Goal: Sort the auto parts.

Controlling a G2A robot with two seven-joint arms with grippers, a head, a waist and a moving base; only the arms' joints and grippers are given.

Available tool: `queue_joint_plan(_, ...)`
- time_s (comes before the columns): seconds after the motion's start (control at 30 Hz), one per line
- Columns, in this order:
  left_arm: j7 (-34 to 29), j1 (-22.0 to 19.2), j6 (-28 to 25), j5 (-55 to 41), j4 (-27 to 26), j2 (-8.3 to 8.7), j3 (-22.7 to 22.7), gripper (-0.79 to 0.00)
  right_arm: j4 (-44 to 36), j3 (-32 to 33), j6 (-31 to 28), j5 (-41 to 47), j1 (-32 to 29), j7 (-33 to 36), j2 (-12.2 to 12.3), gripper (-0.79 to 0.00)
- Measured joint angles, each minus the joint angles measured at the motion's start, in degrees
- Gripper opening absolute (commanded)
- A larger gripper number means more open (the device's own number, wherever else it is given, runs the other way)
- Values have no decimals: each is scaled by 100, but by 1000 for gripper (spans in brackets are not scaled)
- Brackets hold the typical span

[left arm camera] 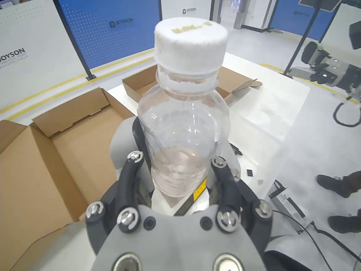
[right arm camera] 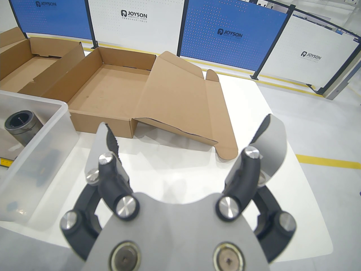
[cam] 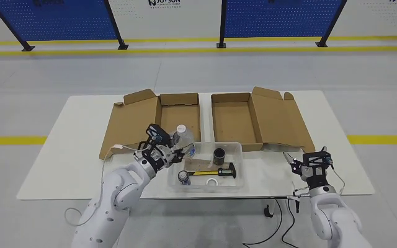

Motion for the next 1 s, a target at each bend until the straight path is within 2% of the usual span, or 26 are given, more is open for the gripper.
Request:
queue_joint_plan(0.3,118,-602,443,566,415,-64,331,-785,0,0,0,0,0,0,0,0)
queue_joint_plan(0.53,235,-1099,1428,688,1008,-210,720,-785,0,0,0,0,0,0,0,0)
queue_joint_plan(0.77,424,-1606,2157,1005,1834,-376,1193,-785,0,0,0,0,0,0,0,0)
queue_joint_plan(1.0,580,-2071,2477,1055,2714,-533,1497,-785,0,0,0,0,0,0,0,0)
